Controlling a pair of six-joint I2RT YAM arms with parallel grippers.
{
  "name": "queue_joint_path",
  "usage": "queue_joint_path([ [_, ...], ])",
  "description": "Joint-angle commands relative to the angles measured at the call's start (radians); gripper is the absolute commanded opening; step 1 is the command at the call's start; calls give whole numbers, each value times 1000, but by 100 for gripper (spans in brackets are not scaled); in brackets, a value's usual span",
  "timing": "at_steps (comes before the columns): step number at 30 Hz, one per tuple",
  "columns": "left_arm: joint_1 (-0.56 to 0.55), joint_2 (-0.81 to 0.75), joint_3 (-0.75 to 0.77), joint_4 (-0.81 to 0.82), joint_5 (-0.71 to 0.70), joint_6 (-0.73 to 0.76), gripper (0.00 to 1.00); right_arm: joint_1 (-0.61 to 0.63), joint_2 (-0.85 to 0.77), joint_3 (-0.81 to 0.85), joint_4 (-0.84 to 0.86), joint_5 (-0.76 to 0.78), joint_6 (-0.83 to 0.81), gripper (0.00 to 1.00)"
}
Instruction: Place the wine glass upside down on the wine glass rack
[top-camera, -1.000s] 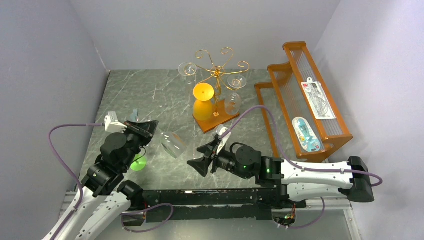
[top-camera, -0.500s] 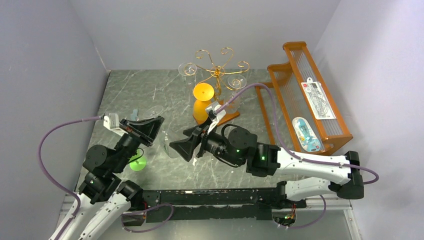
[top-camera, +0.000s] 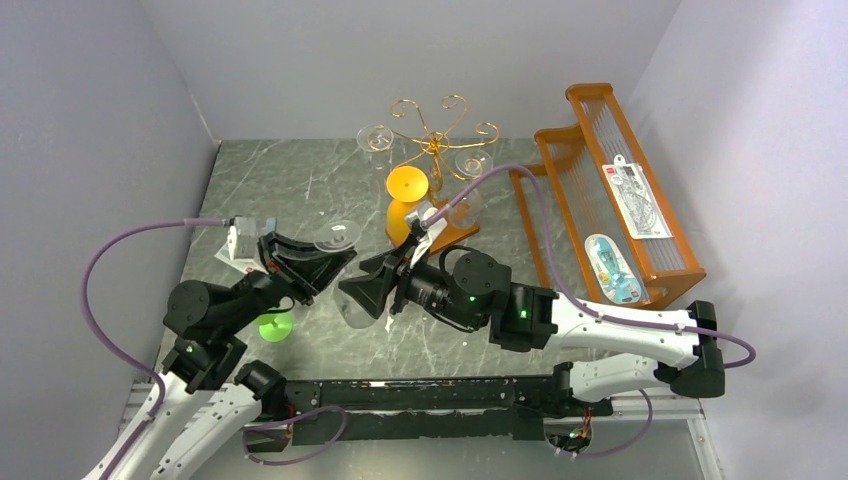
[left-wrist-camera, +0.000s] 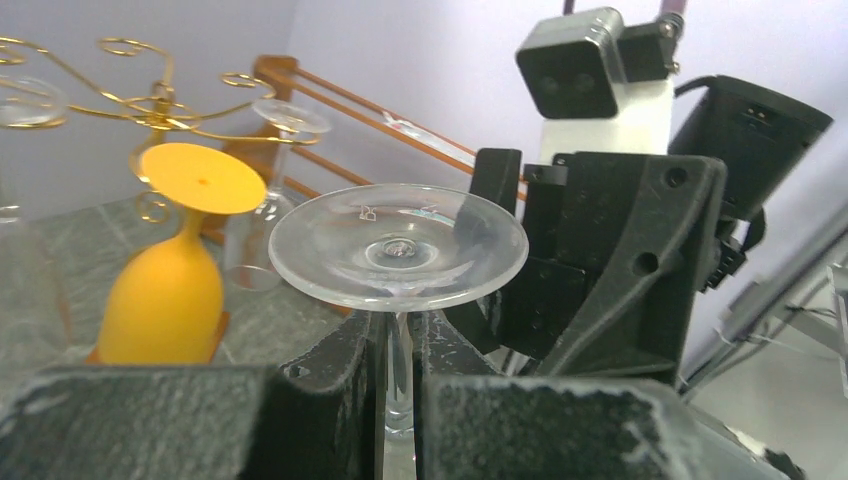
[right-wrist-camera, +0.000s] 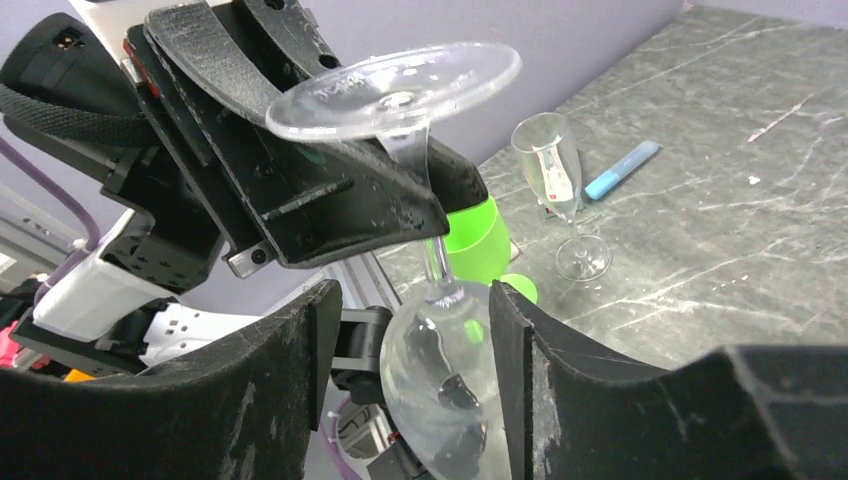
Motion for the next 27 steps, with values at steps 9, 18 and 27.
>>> queue_joint_path([
  [9,3,49,14,252,209,-94,5,-6,-36,-30,37,24,-40,38],
  [18,4,65,12,294,247,-120,5,-27,-24,-55,73,9,-60,38],
  [27,3,106,13,378,328,-170,5,-47,-47,-149,269,-27,-140,27],
])
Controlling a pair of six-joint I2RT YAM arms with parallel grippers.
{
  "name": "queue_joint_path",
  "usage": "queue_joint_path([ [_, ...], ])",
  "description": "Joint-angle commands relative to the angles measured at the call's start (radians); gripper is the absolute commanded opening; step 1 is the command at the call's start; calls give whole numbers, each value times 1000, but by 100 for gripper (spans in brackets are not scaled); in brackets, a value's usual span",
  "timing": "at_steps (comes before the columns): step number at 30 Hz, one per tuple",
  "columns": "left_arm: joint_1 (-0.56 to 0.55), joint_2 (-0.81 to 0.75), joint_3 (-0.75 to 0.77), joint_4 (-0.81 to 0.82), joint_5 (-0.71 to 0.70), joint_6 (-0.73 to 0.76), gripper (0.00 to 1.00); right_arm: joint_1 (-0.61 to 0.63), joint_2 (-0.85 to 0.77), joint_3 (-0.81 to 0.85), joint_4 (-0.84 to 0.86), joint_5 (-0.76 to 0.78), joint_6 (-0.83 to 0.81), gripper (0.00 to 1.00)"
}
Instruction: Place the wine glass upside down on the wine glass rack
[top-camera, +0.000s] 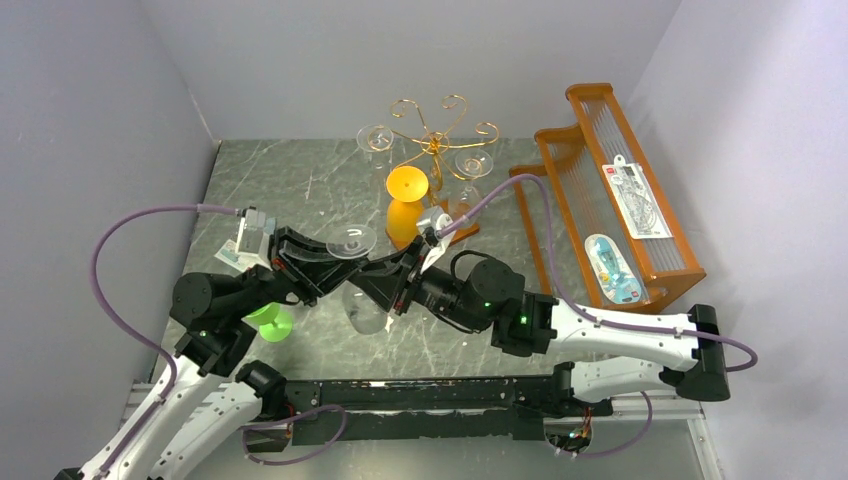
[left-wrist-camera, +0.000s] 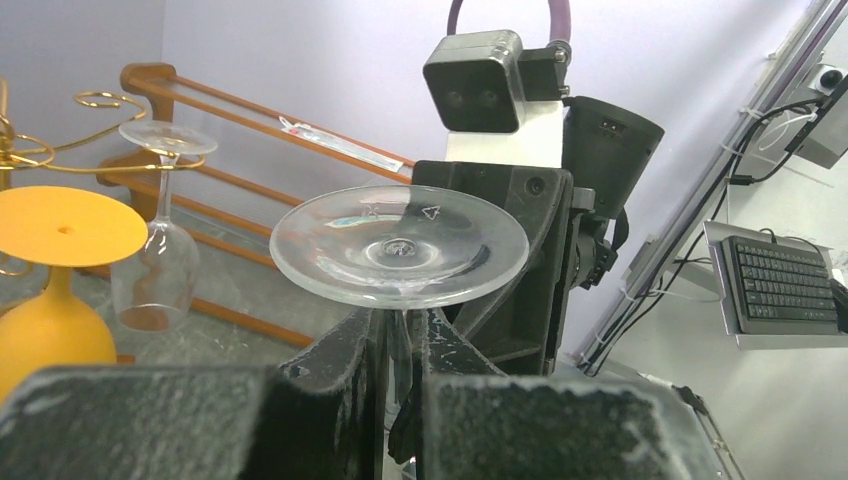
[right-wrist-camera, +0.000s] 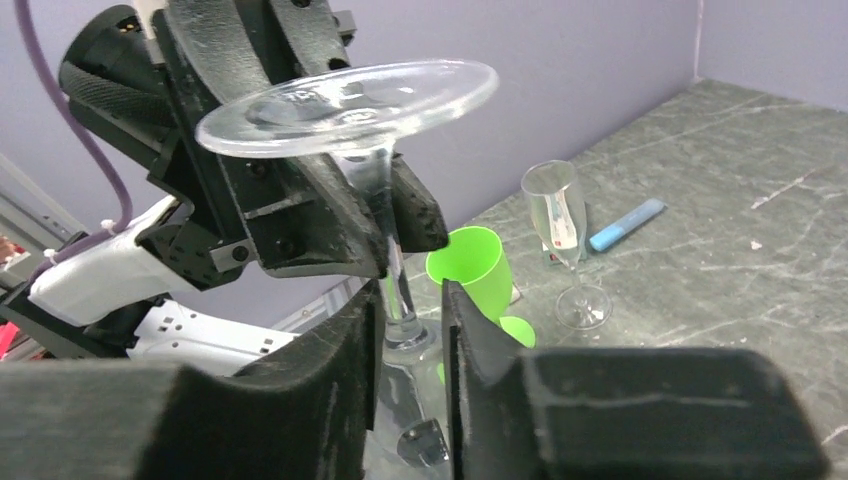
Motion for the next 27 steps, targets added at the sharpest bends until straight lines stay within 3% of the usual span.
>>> queue_joint_path([
  [1,-1,7,15,147,98,-58,5,-33,-5,-37,75,4,-63,23],
  [6,0,16,14,152,111,-66,6,-44,-14,-60,93,7,-80,0],
  [10,-1,12,21,97,81,-55,22,-55,-60,-105,138,33,-99,0],
  [14,-1,0,31,21,33,-29,52,-80,-112,-136,141,36,-118,0],
  [17,0,-11,41,-39,-3,-5,67,-105,-150,-150,114,38,-128,0],
  [27,-1,-37,96,-247,-123,88,96,-211,-345,-140,-159,175,-225,0],
])
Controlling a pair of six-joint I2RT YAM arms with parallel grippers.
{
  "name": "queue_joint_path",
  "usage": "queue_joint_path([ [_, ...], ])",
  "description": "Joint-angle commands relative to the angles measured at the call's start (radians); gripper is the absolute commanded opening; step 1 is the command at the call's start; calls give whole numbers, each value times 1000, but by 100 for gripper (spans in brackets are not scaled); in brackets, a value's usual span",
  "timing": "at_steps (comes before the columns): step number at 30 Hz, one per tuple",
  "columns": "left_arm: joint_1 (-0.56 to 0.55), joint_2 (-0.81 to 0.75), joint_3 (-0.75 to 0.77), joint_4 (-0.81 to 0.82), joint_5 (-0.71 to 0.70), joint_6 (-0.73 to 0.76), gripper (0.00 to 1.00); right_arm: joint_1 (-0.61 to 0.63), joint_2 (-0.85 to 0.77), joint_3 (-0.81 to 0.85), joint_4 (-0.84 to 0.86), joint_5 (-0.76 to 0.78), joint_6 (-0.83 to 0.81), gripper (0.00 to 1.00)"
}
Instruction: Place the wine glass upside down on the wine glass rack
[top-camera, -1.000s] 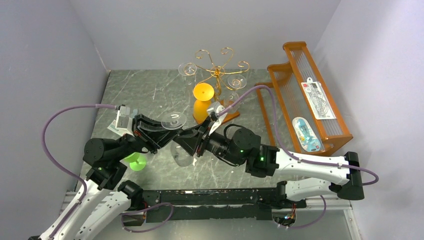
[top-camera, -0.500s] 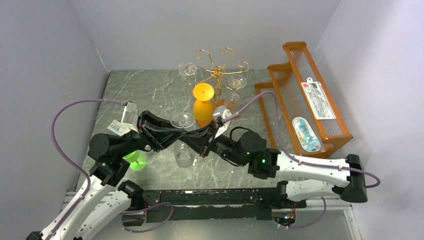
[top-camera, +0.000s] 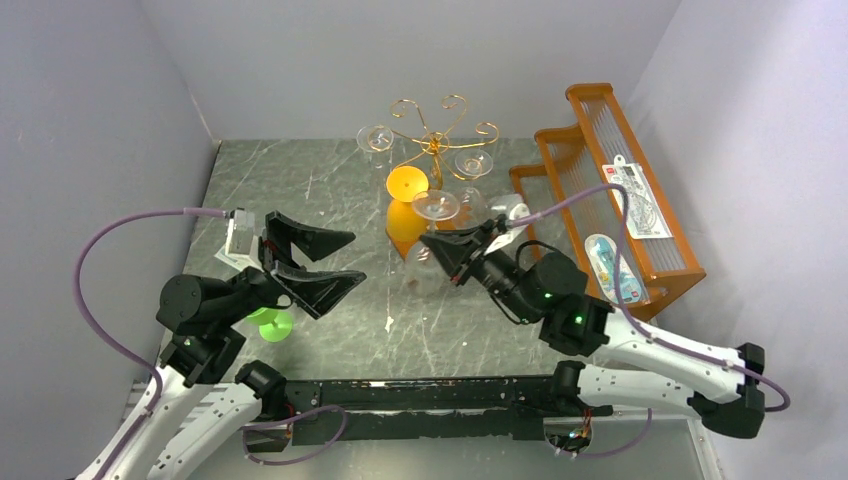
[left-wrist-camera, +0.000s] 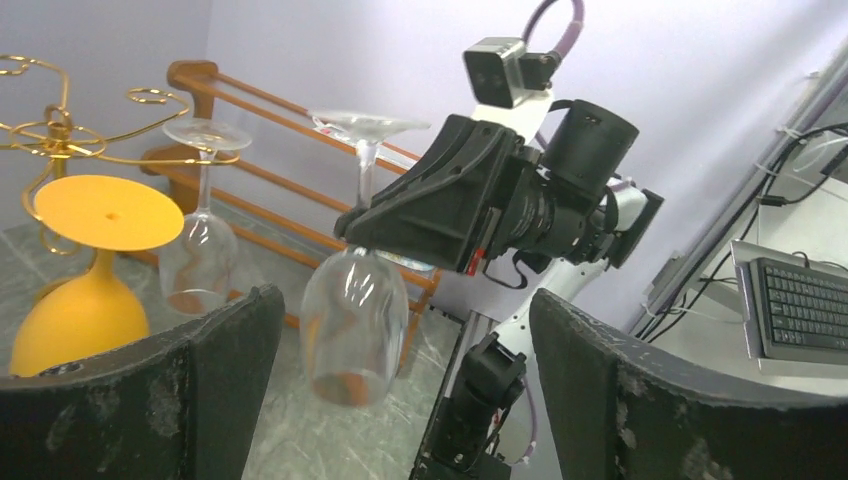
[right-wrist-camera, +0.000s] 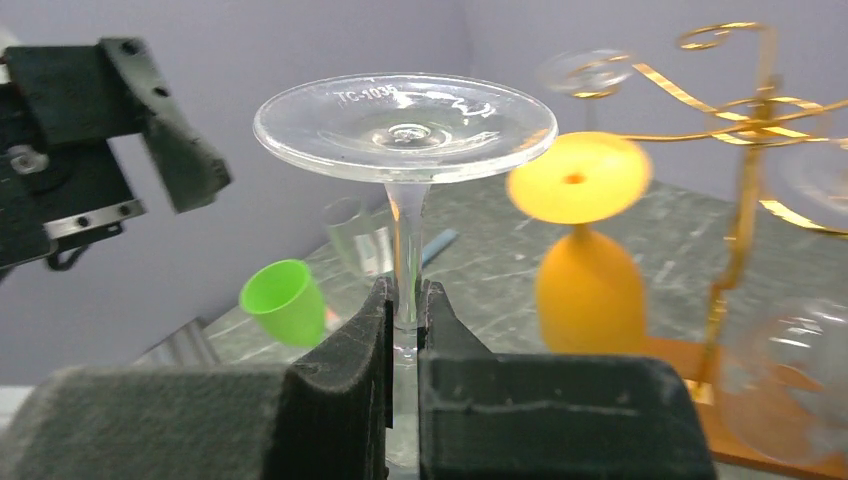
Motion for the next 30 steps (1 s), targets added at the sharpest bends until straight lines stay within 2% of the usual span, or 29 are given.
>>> queue_joint_path([
  [1,-4,-3,48,-125,-87,68,97,-55,-84,25,-111,116,-71,0],
  [9,-4,81,132,-324,-253,108,96,-91,-114,167,-257,346,-211,0],
  [13,-3,116,152,-350,-290,115,96,-96,-80,233,-291,470,-286,0],
  [16,-3,136,158,-351,-304,108,97,-116,-58,235,-249,527,-350,0],
  [20,-3,161,162,-354,-312,89,97,-197,-10,264,-256,515,-365,0],
  [26,-3,187,167,-368,-330,73,96,-363,73,303,-296,415,-311,0],
  [30,-4,193,161,-364,-341,65,97,-498,139,328,-319,284,-258,0],
])
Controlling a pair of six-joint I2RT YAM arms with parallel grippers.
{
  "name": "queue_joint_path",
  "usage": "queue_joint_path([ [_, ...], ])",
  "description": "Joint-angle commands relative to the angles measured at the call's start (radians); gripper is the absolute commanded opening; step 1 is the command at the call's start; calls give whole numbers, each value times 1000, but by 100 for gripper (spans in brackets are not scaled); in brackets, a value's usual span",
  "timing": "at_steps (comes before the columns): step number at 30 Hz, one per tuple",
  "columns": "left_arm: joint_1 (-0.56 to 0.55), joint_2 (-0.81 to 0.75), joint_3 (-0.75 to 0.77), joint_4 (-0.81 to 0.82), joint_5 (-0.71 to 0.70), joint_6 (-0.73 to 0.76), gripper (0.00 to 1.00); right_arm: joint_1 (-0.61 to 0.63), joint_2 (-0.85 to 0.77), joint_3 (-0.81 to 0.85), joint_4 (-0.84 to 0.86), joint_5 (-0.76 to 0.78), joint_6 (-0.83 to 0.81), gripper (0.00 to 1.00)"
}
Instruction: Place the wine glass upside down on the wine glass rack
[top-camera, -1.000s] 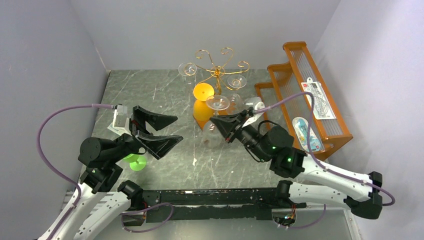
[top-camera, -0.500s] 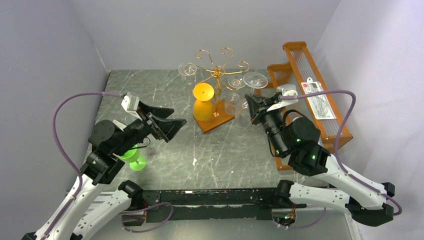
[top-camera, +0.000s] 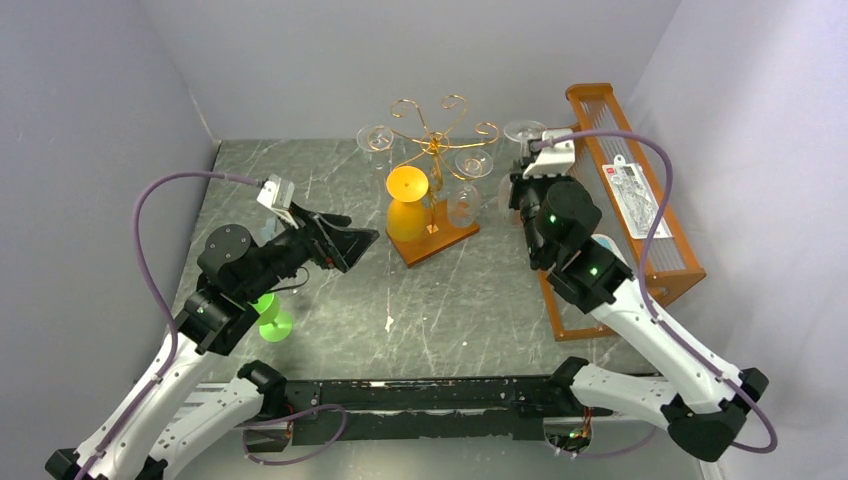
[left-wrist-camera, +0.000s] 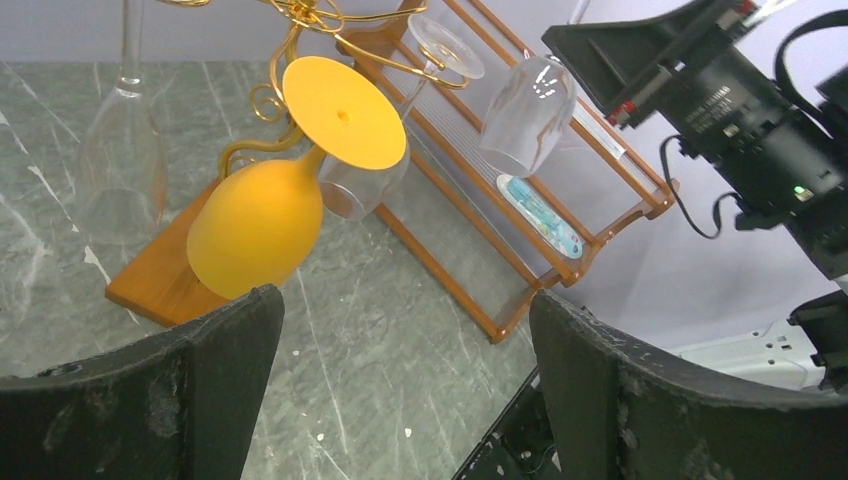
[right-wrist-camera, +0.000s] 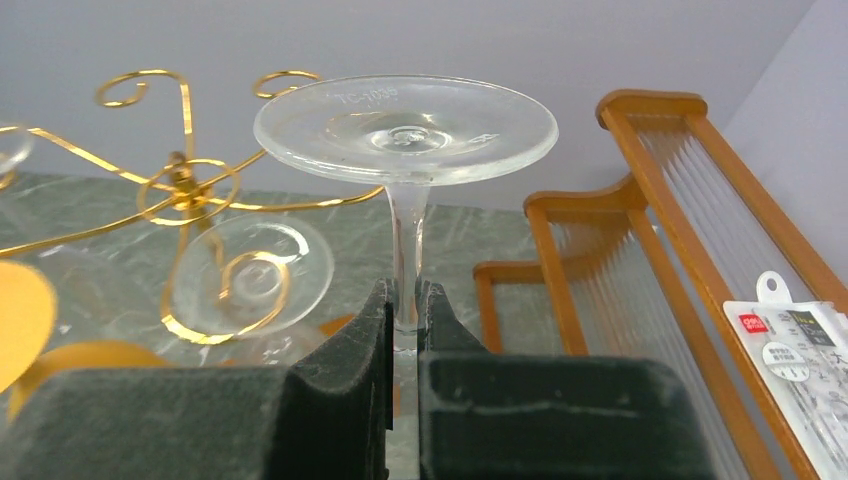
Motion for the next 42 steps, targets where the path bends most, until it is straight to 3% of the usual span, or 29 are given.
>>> queue_joint_path([
  [1,-4,2,24,-17,-33,-14,97,-150,53,56,-9,-163,70,0],
  [9,-4,23,60,-55,-45,19,96,-402,174,56,53,-465,173,0],
  [19,-3,44,66,-40,-29,15,97,-561,318,62,222,-769,178,0],
  [42,-3,41,85,-63,-19,-14,96,-629,532,59,502,-1188,136,0],
])
